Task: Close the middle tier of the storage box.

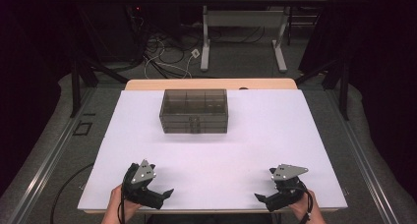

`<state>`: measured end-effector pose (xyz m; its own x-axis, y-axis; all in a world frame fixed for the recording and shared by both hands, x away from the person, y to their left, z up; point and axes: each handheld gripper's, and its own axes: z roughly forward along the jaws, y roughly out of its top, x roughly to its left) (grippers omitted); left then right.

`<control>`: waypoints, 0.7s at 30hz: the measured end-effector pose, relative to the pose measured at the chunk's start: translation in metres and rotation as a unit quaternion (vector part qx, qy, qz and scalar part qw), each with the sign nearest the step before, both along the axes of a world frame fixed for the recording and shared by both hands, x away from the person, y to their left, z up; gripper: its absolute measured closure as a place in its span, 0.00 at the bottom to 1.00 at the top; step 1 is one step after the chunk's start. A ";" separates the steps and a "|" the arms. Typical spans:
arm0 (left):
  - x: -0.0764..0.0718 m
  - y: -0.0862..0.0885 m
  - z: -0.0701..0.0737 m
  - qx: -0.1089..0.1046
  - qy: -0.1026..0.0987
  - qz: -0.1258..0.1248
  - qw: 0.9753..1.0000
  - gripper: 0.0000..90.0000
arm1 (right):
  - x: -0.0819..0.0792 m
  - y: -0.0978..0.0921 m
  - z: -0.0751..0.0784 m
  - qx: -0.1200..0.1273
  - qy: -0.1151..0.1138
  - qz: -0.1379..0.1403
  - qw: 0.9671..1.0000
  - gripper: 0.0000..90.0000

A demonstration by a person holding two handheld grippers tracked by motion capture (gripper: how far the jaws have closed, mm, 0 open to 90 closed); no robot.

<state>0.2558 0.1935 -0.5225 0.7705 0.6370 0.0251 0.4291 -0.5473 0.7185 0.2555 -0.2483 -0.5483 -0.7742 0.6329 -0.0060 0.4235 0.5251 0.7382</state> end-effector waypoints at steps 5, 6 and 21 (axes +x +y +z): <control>-0.001 0.005 -0.004 0.005 0.004 0.003 1.000 0.00 | 0.000 0.000 -0.001 0.001 -0.002 -0.001 1.000 0.00; -0.002 0.005 -0.005 0.005 0.005 0.004 1.000 0.00 | 0.001 0.000 -0.001 0.001 -0.002 0.000 1.000 0.00; 0.005 0.016 -0.010 0.004 0.010 0.017 1.000 0.00 | 0.001 0.000 -0.002 -0.003 0.004 0.005 1.000 0.00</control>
